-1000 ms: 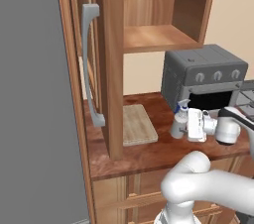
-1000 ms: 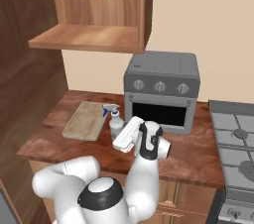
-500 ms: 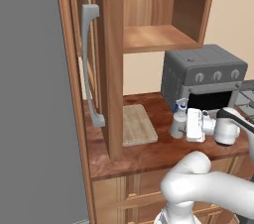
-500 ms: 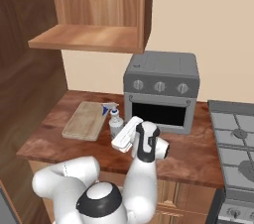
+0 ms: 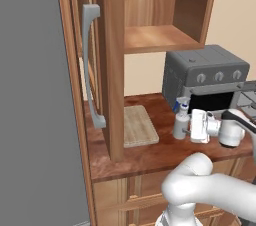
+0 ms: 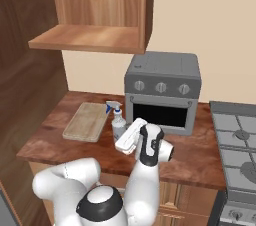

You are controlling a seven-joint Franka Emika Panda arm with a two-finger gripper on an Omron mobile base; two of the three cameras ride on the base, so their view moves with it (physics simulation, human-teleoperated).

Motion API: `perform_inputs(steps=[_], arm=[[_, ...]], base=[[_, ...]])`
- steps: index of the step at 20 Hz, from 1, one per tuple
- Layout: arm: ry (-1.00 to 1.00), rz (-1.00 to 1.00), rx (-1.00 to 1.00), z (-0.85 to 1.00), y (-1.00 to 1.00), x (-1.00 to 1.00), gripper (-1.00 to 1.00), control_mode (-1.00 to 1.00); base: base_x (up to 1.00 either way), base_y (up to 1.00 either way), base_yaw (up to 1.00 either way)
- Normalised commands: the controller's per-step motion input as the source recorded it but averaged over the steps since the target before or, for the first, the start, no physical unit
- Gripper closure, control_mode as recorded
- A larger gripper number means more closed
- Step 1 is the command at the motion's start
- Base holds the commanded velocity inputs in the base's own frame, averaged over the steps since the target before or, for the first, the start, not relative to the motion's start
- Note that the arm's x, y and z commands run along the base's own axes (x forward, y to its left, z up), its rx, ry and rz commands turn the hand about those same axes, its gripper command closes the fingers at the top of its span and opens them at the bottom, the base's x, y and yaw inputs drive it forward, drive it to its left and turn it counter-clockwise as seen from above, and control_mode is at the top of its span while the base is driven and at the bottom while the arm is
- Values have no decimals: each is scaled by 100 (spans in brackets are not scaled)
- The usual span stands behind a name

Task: Grab the spray bottle from the cabinet, then place it next to the cutting board for sanitizing. Then grab the dish brush from the countertop next to the sink and place it next to the cutting board.

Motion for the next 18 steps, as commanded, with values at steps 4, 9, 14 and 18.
perform_inputs(steps=[4, 9, 14, 18], arm=[[0, 0, 2, 0, -31, 0, -100, -100], [0, 0, 3, 0, -37, 0, -100, -100], [0, 0, 2, 0, -25, -2, -100, -100], [0, -6, 1, 16, -15, -30, -100, -100]], base=[[0, 0, 0], [0, 0, 0], [0, 0, 0], [0, 0, 0]])
